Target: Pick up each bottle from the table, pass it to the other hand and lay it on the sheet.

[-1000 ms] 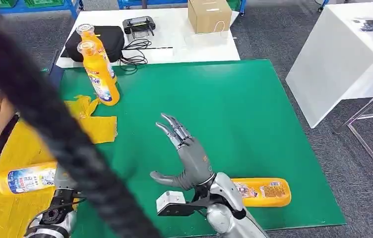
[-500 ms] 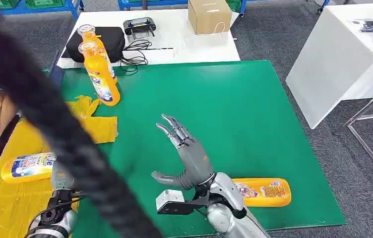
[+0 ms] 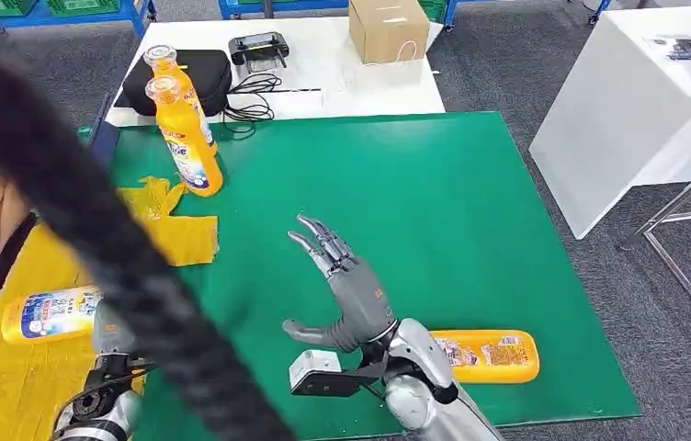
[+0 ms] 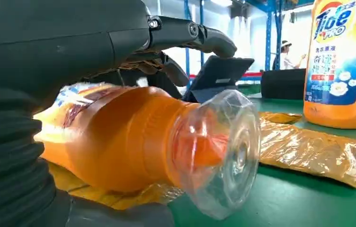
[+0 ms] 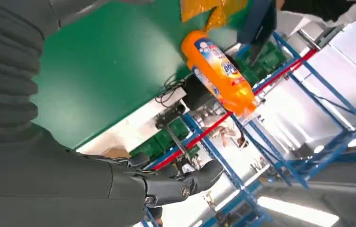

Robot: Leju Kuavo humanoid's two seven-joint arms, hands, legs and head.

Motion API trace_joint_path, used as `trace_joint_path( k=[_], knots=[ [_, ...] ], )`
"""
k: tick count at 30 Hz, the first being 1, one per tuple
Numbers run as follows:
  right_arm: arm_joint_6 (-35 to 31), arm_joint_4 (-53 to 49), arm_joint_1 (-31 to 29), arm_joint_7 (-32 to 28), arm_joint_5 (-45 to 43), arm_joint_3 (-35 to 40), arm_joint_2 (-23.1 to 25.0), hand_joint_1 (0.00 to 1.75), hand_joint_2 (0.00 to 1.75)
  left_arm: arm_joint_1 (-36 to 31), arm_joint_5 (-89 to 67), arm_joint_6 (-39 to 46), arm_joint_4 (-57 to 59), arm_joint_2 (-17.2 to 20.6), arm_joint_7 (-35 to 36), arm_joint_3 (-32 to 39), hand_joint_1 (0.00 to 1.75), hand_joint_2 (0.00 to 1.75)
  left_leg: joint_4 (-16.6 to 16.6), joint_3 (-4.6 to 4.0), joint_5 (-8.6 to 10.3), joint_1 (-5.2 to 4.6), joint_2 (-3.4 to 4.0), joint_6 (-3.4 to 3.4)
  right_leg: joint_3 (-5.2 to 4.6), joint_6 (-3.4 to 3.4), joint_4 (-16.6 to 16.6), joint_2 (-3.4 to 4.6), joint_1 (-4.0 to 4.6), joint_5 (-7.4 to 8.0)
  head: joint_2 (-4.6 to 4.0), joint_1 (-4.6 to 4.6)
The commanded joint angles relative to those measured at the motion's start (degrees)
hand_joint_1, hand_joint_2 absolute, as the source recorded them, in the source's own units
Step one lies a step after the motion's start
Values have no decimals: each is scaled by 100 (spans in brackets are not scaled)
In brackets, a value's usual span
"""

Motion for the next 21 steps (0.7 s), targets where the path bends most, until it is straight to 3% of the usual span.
trace_joint_path(
  k=[1,3,5,10,14,16,21],
  knots=[
    [223,286,-162,-78,-59,69,-348,0,175,870,521,85,-1287,-464,-1249,614,0,175,-4,32,-16,8,19,3,37,-2,-21,9,10,-4,0,0],
    [383,212,-98,-179,12,149,-642,0,175,1337,626,85,-2484,-1129,-2596,1463,0,175,0,21,-15,5,14,5,25,1,-15,7,7,-5,0,0],
    [639,14,60,-387,166,284,-1301,0,175,1772,1779,85,-3532,-1101,-2627,587,0,175,4,4,-10,1,2,8,10,5,-11,-3,2,-4,0,0],
    [704,-155,514,-460,429,-148,-2315,0,175,2103,2355,85,-4221,-1179,-2621,-401,0,175,15,-7,-16,1,-28,13,6,8,-18,-34,-7,-16,0,0],
    [816,-459,1167,-558,338,-952,-2560,0,175,2140,2920,85,-4287,-958,-2582,-1032,0,175,13,-21,-18,-13,-39,22,-4,5,-17,-43,-14,-15,0,0],
    [829,-556,1377,-533,349,-1194,-2596,0,175,2153,3086,77,-4339,-926,-2578,-1157,0,175,23,-2,-34,-5,-44,22,22,1,-17,-52,-5,-29,0,0],
    [797,-564,1632,-302,526,-1605,-2577,0,175,2138,3148,85,-4333,-906,-2565,-1315,0,175,8,-25,-24,-13,-15,25,-19,2,-15,-16,-16,-6,0,-2]
  ],
)
